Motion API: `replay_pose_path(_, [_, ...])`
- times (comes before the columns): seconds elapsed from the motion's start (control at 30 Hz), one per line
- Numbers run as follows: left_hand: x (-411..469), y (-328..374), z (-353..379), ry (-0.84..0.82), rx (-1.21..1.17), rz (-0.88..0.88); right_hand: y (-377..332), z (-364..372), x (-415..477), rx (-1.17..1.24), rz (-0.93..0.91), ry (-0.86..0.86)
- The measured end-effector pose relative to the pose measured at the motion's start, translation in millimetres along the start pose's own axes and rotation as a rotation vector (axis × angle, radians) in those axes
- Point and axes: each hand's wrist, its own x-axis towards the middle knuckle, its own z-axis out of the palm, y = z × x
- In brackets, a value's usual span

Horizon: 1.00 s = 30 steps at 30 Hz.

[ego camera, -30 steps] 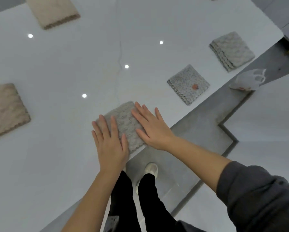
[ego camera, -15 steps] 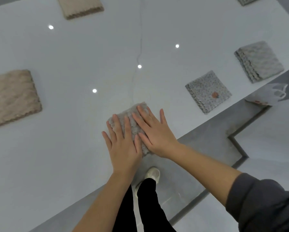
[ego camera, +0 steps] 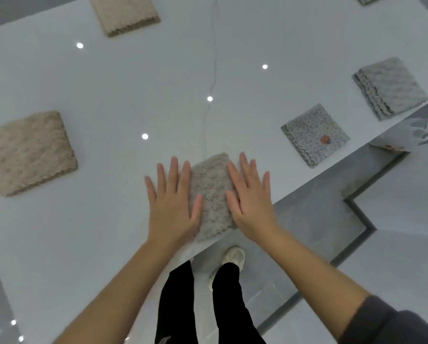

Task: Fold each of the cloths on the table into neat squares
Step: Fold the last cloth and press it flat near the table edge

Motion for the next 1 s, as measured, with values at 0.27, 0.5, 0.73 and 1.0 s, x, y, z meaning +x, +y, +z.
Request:
replay_pose_path(0.27, [121,-30,-34,-0.315,0.17,0.923,-69,55,-38,0.205,0.578,0.338])
replay_pose_path(0.5, [138,-37,-21,-0.479,0.24,1.144,-90,89,-28,0.141,0.762,0.399])
replay_pose_path(0.73, [132,-40,-6,-0.436,0.231,1.173,-100,94,-2,0.052,0.837,0.427])
replay_pose_path(1.0, [126,-44,-11,-0.467,0.239,1.205,-111,90,-13,-0.019,0.807,0.371])
